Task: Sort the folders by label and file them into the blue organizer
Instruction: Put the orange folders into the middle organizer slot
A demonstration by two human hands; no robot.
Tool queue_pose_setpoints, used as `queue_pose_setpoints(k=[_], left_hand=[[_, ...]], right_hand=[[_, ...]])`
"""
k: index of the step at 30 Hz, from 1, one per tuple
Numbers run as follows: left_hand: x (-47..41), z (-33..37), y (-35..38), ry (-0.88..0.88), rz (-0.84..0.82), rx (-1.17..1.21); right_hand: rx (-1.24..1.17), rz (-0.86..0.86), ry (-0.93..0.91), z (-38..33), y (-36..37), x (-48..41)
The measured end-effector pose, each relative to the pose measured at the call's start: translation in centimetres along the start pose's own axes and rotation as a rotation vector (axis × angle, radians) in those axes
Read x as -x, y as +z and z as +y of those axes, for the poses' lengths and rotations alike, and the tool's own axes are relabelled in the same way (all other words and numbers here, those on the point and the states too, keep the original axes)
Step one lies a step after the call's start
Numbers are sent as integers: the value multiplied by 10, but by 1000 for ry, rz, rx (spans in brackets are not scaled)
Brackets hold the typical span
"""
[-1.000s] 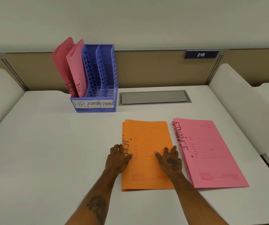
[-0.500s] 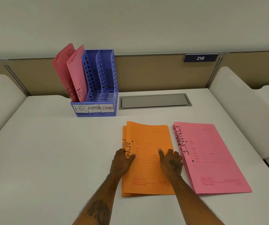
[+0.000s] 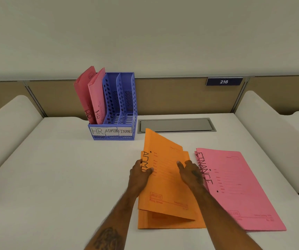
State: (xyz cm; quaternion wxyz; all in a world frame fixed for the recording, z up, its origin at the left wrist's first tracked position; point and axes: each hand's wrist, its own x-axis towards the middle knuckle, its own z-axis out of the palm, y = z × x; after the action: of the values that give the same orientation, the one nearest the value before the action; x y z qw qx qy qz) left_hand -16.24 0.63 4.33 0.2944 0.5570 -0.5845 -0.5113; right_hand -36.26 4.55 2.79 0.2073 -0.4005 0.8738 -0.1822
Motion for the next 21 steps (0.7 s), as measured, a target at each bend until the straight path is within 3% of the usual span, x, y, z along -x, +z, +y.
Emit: queue_pose_setpoints(k=[4, 10, 16, 21], left_hand=[[1, 22, -16, 53, 81, 64], [8, 51, -40, 195, 187, 24], [13, 60, -69, 326, 340, -112], [9, 62, -99, 389, 446, -226]], right_hand=[[-160, 12, -195, -71, -40, -10], [-166, 51, -468, -182, -75, 17], [-49, 214, -505, -262, -90, 53], [-108, 273, -475, -304, -89, 73]])
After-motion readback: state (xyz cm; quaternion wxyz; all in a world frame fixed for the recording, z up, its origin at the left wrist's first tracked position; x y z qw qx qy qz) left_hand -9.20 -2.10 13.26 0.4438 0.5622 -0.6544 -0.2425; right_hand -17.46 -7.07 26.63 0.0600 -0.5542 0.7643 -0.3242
